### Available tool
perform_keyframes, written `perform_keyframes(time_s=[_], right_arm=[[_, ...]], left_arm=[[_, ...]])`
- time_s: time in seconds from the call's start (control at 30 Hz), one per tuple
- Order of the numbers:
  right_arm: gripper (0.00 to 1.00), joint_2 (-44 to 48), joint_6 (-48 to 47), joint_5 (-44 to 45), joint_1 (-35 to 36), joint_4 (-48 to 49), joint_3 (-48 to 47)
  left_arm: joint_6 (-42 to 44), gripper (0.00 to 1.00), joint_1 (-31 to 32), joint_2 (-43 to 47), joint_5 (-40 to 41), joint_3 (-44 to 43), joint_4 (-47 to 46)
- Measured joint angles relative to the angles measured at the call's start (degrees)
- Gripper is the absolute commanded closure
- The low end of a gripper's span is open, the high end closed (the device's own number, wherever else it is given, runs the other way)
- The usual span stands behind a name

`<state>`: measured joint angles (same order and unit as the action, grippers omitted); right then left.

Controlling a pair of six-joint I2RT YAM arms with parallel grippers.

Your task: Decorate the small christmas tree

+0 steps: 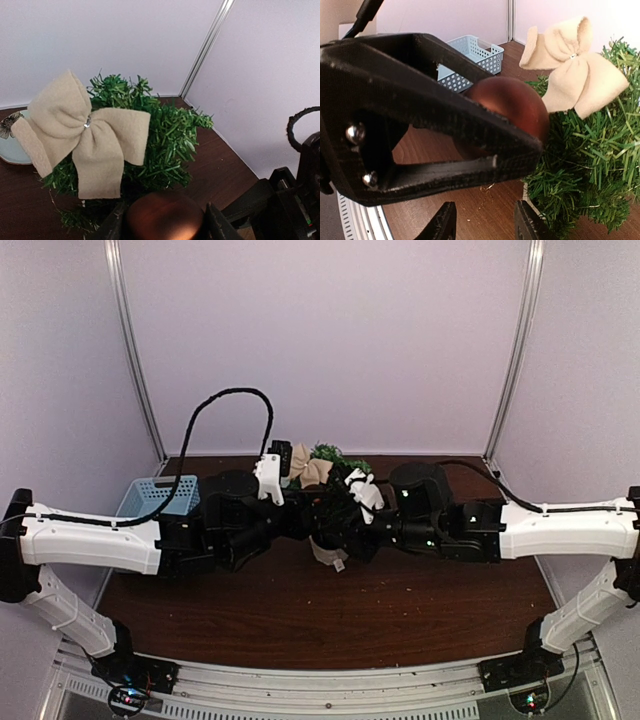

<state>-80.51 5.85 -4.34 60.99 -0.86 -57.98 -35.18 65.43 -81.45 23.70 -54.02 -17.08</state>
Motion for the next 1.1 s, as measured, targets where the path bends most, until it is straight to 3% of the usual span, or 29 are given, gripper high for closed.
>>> perform_keyframes(time_s=[0.23, 0.5, 1.1], right_arm=[[0.66, -2.4, -0.1, 1.2, 0.2, 1.9, -1.8], [1.0, -3.9, 0.0, 2.0, 0.3, 2.4, -1.9], [1.0, -1.9, -1.6, 6.4, 0.3, 1.8, -1.9]], left_arm=[[-0.1, 0.69, 0.0, 0.0, 0.2, 0.0, 0.0], [-0.2, 0.69, 0.0, 0.0, 0.8, 0.0, 0.0], [-0.3, 0.64, 0.0, -1.7, 3.7, 0.0, -0.8]])
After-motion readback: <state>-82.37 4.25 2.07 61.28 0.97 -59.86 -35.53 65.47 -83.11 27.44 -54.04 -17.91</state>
